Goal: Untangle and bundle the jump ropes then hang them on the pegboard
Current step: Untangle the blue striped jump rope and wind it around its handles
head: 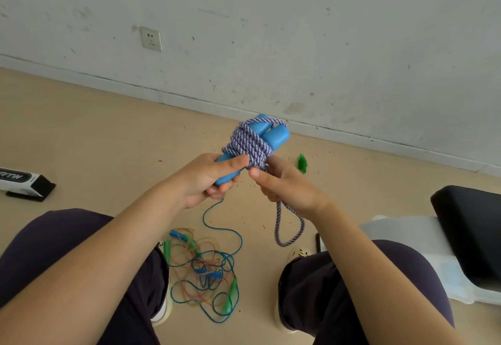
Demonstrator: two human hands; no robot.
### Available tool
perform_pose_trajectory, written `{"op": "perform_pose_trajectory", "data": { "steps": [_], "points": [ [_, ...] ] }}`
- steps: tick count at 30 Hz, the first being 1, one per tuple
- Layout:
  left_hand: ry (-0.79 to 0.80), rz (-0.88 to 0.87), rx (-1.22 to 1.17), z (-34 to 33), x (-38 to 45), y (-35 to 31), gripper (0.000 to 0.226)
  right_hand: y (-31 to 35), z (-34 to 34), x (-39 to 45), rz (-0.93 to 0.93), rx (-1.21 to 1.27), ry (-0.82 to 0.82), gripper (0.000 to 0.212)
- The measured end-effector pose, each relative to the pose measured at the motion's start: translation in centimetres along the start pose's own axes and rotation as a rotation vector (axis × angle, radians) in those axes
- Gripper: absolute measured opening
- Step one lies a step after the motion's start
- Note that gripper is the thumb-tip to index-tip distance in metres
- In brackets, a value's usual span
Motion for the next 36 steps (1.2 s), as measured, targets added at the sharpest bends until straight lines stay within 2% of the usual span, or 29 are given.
{"op": "perform_pose_trajectory", "data": {
  "steps": [2, 5, 12, 16, 18, 21, 25, 28, 32, 36],
  "points": [
    [-0.007, -0.019, -0.09, 0.6, 0.1, -0.3, 0.06, 0.1, 0.3, 0.0, -0.018, 0.001, -0.054, 0.022],
    [-0.063, -0.032, -0.155, 1.4, 0.2, -0.6, 0.049, 0.2, 0.9, 0.0, -0.069, -0.043, -0.166, 0.027],
    [-0.444, -0.004, 0.006, 1.9, 1.2, 0.4, 0.041, 1.0, 0.5, 0.3, -0.025, -0.393, -0.318, 0.033],
    [-0.49, -0.032, 0.098, 2.0, 1.6, 0.6, 0.039, 1.7, 1.0, 0.0, -0.017, -0.366, -0.367, 0.036],
    [-0.495, -0.04, 0.217, 1.9, 1.8, 0.9, 0.039, 2.0, 1.3, -0.5, -0.002, -0.334, -0.359, 0.034],
    [-0.396, 0.043, 0.456, 1.7, 1.7, 1.2, 0.041, 2.1, 2.2, -1.0, 0.035, -0.285, -0.328, 0.028],
    [-0.008, 0.225, 0.673, 0.7, 1.2, 1.4, 0.048, 1.8, 2.4, -1.2, 0.131, -0.436, -0.367, 0.02],
    [0.168, 0.246, 0.725, 0.5, 0.8, 0.9, 0.049, 1.5, 1.7, -1.0, 0.186, -0.525, -0.355, 0.015],
    [0.239, 0.269, 0.827, 0.5, 0.5, 1.0, 0.048, 0.8, 0.6, -0.4, 0.124, -0.504, -0.275, 0.027],
    [0.25, 0.219, 0.636, -0.1, 0.2, 1.4, 0.058, 1.0, 0.6, 0.0, 0.166, -0.547, -0.339, 0.03]
  ]
}}
Point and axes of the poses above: each hand's wrist, its own x-axis towards the middle knuckle, its own z-axis out of the back of the hand, y = z × x, the point moved 2 cm from there along x, towards the middle knuckle, and after that the axes turned 4 degrees about y, right-handed, at the moved point
